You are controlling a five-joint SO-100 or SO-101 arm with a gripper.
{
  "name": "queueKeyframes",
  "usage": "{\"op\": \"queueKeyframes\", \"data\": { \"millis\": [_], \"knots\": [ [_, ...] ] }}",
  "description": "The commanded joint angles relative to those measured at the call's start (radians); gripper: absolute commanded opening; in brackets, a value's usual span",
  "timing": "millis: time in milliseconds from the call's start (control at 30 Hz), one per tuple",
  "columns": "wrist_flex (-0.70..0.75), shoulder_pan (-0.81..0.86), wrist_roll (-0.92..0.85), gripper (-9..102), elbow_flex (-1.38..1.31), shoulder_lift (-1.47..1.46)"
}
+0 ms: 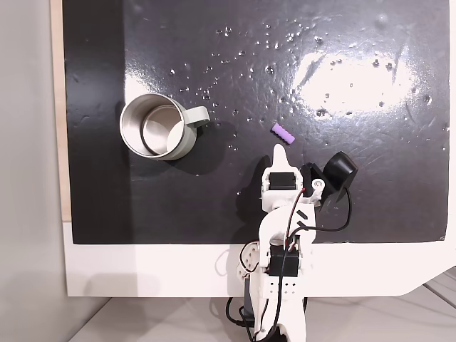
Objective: Grasp a pengrip and put it in the cup.
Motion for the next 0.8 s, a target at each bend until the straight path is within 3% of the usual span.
{"op": "queueKeyframes", "data": {
  "millis": [0, 500, 767],
  "knots": [
    [-0.014, -0.011, 0.014, 0, -0.003, 0.008],
    [0.031, 0.031, 0.044, 0, -0.095, -0.002],
    [0.018, 0.051, 0.183, 1, -0.522, -0.591]
  ]
}}
